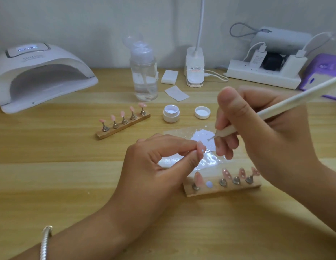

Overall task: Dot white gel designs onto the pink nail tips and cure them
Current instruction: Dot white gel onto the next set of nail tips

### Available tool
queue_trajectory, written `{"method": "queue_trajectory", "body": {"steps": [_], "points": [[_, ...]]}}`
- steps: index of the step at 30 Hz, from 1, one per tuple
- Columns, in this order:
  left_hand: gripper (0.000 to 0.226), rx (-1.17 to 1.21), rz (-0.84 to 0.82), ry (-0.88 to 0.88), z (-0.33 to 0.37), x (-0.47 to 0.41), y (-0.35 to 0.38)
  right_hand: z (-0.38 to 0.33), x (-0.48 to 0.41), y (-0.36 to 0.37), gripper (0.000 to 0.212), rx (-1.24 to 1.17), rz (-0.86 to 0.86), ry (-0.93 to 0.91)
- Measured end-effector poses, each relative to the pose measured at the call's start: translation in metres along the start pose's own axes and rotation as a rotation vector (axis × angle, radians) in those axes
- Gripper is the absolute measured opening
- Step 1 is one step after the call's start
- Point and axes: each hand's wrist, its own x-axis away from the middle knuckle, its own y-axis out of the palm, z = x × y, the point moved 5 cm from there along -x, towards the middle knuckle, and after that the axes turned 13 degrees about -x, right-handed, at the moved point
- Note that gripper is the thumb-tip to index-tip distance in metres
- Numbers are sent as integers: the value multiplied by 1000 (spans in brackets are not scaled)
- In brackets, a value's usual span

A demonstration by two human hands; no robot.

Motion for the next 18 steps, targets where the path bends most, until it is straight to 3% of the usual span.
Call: {"method": "queue_trajectory", "body": {"steps": [18], "points": [[9, -62, -10, 47, 7, -1, 2, 5, 5, 8, 35, 69, -63, 32]]}}
